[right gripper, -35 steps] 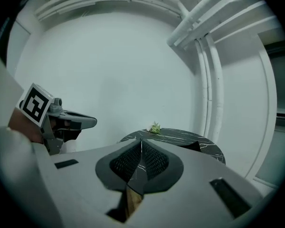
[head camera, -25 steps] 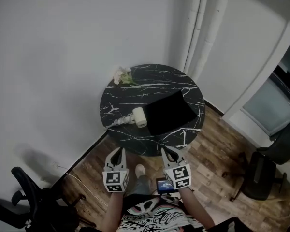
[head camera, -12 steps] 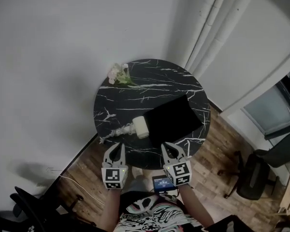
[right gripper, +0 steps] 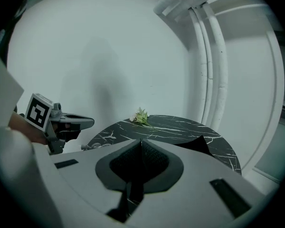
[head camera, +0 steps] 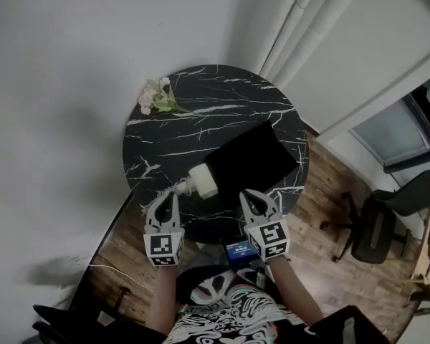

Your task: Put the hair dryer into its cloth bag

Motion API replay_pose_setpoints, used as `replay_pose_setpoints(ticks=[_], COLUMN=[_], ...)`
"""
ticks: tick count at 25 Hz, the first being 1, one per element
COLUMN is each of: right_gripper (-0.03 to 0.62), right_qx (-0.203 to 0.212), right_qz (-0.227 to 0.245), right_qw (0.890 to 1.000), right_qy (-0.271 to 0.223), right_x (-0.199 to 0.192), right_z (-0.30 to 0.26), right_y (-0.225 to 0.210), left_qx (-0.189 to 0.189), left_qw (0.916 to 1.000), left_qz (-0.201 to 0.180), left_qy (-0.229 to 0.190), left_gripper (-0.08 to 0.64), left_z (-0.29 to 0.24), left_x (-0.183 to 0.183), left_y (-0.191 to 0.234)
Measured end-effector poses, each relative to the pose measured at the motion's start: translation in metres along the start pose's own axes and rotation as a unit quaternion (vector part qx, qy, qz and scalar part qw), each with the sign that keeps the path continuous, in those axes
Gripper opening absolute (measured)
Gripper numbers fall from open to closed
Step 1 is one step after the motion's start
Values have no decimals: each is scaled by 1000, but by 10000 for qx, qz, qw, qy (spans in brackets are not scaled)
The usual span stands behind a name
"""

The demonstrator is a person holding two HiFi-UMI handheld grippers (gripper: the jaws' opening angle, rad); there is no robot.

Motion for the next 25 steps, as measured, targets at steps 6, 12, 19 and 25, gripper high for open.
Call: replay_pose_setpoints(ticks=[6,12,19,25], right_gripper=[20,20,20,21], right_qx=[-92,-72,-26,89], right_qz=[-57,-200,-245,-240], right_qw=[9999,9996,9990,9980], right_qy=[82,191,374,578], right_x=[-4,-12,-19,-29], right_z=[1,-5,-18,-29], right_y=[-5,-14,-23,-27], left_qx=[-149,-165,-215,-302], left_qw=[9999,9998,9993,9975], left_qz=[-39,-64,-200,-524], left_qy=[10,116,219,373], left_gripper=[14,14,15,15], left_z=[-13,-20,-27,-31], left_x=[2,-2,-9,-19], left_y=[1,-1,0,-2])
Point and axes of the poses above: the fingertips, and each gripper's own axes: z backward along the fingers, y to its left, x out of its top, the point moved 3 cm from there along z, backward along the fingers, and after that the axes turned 1 degree about y, right-handed, at the moved point
